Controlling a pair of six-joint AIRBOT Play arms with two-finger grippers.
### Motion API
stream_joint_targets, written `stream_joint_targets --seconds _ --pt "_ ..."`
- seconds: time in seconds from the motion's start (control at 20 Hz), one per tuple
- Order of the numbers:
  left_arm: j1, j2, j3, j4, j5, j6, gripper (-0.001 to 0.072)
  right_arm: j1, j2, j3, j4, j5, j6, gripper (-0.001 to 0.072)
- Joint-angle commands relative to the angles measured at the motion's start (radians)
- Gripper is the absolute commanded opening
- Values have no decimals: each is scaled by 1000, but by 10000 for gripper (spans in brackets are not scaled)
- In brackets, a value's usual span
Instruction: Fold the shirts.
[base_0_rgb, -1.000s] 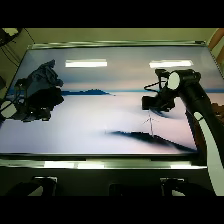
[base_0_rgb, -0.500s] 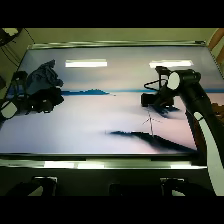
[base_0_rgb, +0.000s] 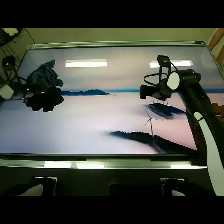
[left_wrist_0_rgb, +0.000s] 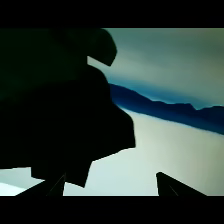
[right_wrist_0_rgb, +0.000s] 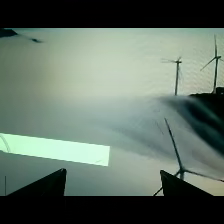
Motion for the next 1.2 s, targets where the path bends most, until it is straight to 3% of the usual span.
stream_joint_targets --seconds 0.0,0.15,0.5,0.55,0.6,0.65,0.7,0.8,0.9,1.15 --pt "233 -271 220 -182 -327 -73 692 0 0 0 0 -6 -6 698" --pt "356 -392 222 -414 -333 -71 720 0 0 0 1 1 -6 697" --pt "271 -473 207 -531 -28 44 720 0 -2 0 16 11 -6 696" --pt "265 -477 207 -526 -11 45 676 0 -2 0 24 26 -6 696" --pt "265 -479 207 -526 -11 45 466 0 -2 0 32 46 -6 696" --pt "270 -477 207 -531 -28 45 109 0 -2 0 34 63 -6 696" --pt "276 -470 208 -545 -60 49 29 0 -1 0 34 82 -6 695" --pt "275 -430 217 -587 -108 129 28 0 4 0 29 133 -47 692" --pt "252 -320 224 -644 -116 301 27 0 40 5 17 216 -91 675" --pt "63 94 224 -645 -126 460 28 0 244 5 -88 288 -88 676"
